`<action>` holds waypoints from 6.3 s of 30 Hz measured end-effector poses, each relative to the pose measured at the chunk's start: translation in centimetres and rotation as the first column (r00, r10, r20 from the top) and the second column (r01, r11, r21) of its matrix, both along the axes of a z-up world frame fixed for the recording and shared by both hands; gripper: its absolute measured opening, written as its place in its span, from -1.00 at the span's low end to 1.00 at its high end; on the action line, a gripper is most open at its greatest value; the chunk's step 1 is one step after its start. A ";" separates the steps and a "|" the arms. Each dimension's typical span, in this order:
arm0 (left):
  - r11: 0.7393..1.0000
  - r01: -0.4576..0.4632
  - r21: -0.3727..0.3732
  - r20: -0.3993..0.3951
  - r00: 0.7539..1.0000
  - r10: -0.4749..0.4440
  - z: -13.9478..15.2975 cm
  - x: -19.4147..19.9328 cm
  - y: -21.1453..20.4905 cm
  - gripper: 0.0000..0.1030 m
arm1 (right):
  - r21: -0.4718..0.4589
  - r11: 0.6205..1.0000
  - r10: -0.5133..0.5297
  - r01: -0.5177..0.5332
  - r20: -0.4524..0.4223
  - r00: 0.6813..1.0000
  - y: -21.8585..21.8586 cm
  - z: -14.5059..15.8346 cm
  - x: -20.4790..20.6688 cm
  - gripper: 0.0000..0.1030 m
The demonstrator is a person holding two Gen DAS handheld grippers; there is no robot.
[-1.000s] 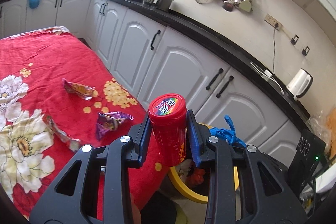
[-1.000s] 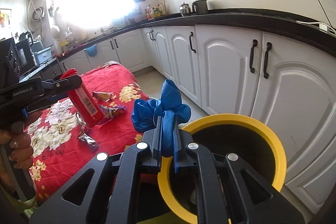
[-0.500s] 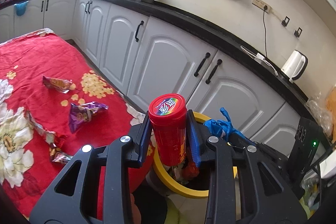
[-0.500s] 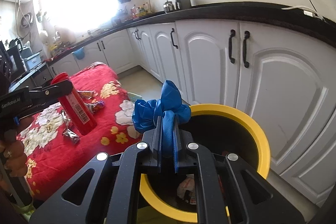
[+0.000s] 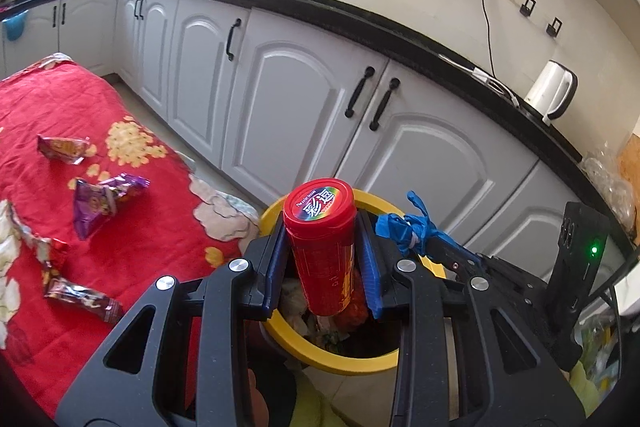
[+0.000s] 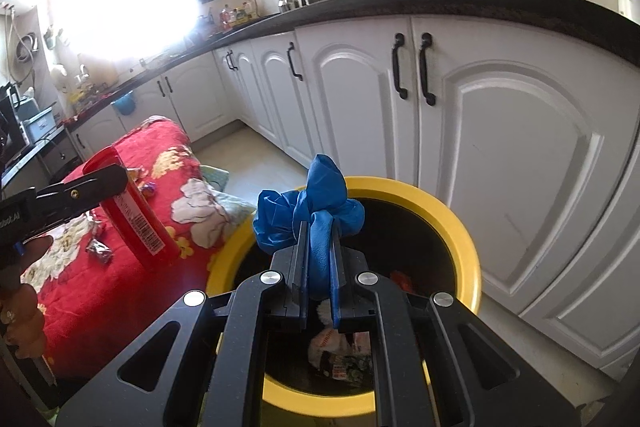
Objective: Collect trash
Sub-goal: 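Carry the red can and blue glove with both tools over the yellow bin, then open the left tool and right tool to drop can and glove into bin, then move both tools back toward the remaining wrappers on the table, then grasp the red candy wrapper with the left tool while the right tool grasps the brown bar wrapper, then carry the red wrapper and brown bar wrapper with both tools over the yellow bin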
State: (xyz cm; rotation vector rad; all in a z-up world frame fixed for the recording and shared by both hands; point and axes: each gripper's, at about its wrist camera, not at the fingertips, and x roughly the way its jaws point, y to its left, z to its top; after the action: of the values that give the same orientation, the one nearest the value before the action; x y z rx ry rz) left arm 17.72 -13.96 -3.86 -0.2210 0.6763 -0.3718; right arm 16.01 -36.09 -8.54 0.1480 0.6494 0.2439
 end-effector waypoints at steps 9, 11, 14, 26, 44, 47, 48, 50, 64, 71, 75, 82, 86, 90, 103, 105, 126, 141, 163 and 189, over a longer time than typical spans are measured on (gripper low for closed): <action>0.999 0.047 0.003 -0.020 0.999 -0.047 -1.5 0.6 -2.0 -0.51 | 0.007 1.000 -0.030 0.031 -0.037 0.999 -1.3 -1.6 0.5 -0.85; 0.998 0.058 0.010 -0.026 0.998 -0.058 -2.0 0.8 -2.5 -0.51 | 0.006 0.999 -0.034 0.035 -0.046 0.998 -1.6 -2.0 0.6 -0.85; 0.998 0.070 0.010 -0.041 0.997 -0.069 -2.7 1.0 -3.0 -0.51 | 0.013 0.999 -0.041 0.042 -0.061 0.997 -1.9 -2.5 0.8 -0.85; 0.995 0.092 0.025 -0.104 0.991 -0.089 -5.0 2.0 -4.0 -0.51 | 0.034 0.998 -0.051 0.055 -0.116 0.992 -2.6 -4.3 1.2 -0.85; 0.997 0.072 0.016 -0.157 0.985 -0.069 -6.9 3.0 -3.9 0.04 | 0.064 0.995 -0.073 0.083 -0.137 0.988 -3.4 -5.0 1.3 -0.36; 0.999 0.046 0.009 -0.158 0.986 -0.044 -6.7 2.9 -3.0 0.32 | 0.067 0.994 -0.083 0.092 -0.128 0.988 -3.5 -4.7 1.2 -0.16; 0.999 0.038 0.009 -0.159 0.987 -0.036 -6.6 2.8 -2.7 0.39 | 0.070 0.993 -0.086 0.095 -0.124 0.989 -3.6 -4.6 1.2 -0.04; 1.000 0.021 0.014 -0.153 0.988 -0.019 -6.4 2.6 -2.2 0.63 | 0.079 0.992 -0.093 0.102 -0.109 0.990 -3.6 -4.2 1.0 0.07; 0.996 -0.078 0.035 -0.090 0.993 0.080 -3.9 1.1 1.1 0.78 | 0.091 0.992 -0.079 0.083 -0.046 0.996 -2.3 -1.7 0.2 0.47; 0.991 -0.128 0.039 -0.050 0.990 0.129 -2.1 0.4 3.0 0.78 | 0.084 0.995 -0.043 0.044 -0.014 0.999 -0.6 -0.1 -0.4 0.47; 0.988 -0.150 0.036 -0.032 0.988 0.151 -1.4 0.0 3.9 0.78 | 0.078 0.997 -0.025 0.025 -0.001 1.000 0.4 0.6 -0.7 0.47; 0.982 -0.188 0.026 -0.007 0.982 0.189 -0.3 -0.7 5.9 0.78 | 0.062 0.998 0.020 -0.021 0.020 1.000 2.5 1.8 -1.0 0.47; 0.975 -0.224 0.018 0.005 0.975 0.224 0.4 -1.2 7.5 0.78 | 0.056 0.997 0.044 -0.045 0.028 0.999 3.7 2.3 -1.3 0.47; 0.967 -0.253 0.011 0.015 0.967 0.253 0.9 -1.6 9.0 0.78 | 0.049 0.997 0.059 -0.061 0.036 0.998 4.8 2.8 -1.6 0.47; 0.942 -0.336 -0.012 0.037 0.941 0.336 2.1 -2.6 13.0 0.78 | 0.022 0.990 0.138 -0.140 0.047 0.989 8.9 4.0 -2.2 0.48; 0.937 -0.349 -0.017 0.039 0.936 0.349 2.2 -2.7 13.6 0.78 | 0.019 0.989 0.149 -0.150 0.047 0.988 9.5 4.0 -2.3 0.48; 0.881 -0.472 -0.036 0.025 0.881 0.473 1.6 -2.9 19.8 0.79 | 0.006 0.966 0.257 -0.258 0.043 0.965 15.7 4.7 -2.5 0.64; 0.822 -0.563 -0.083 -0.095 0.826 0.556 -1.9 -2.0 25.1 0.77 | -0.007 0.951 0.308 -0.308 -0.014 0.951 20.2 3.2 0.2 0.64; 0.826 -0.533 -0.184 -0.269 0.835 0.479 -6.6 1.5 26.1 0.00 | -0.090 0.848 0.502 -0.523 -0.187 0.845 27.7 -1.5 2.0 0.08; 0.854 -0.499 -0.147 -0.224 0.858 0.462 -5.4 -0.3 25.0 -0.83 | -0.039 0.873 0.478 -0.486 -0.124 0.869 24.0 -0.8 -0.7 -0.64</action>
State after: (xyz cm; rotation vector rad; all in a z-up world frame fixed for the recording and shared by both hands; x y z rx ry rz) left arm 17.41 11.00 -9.24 -0.6120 0.7356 0.0707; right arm 15.33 -12.14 -9.35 -0.0730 0.7997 0.7017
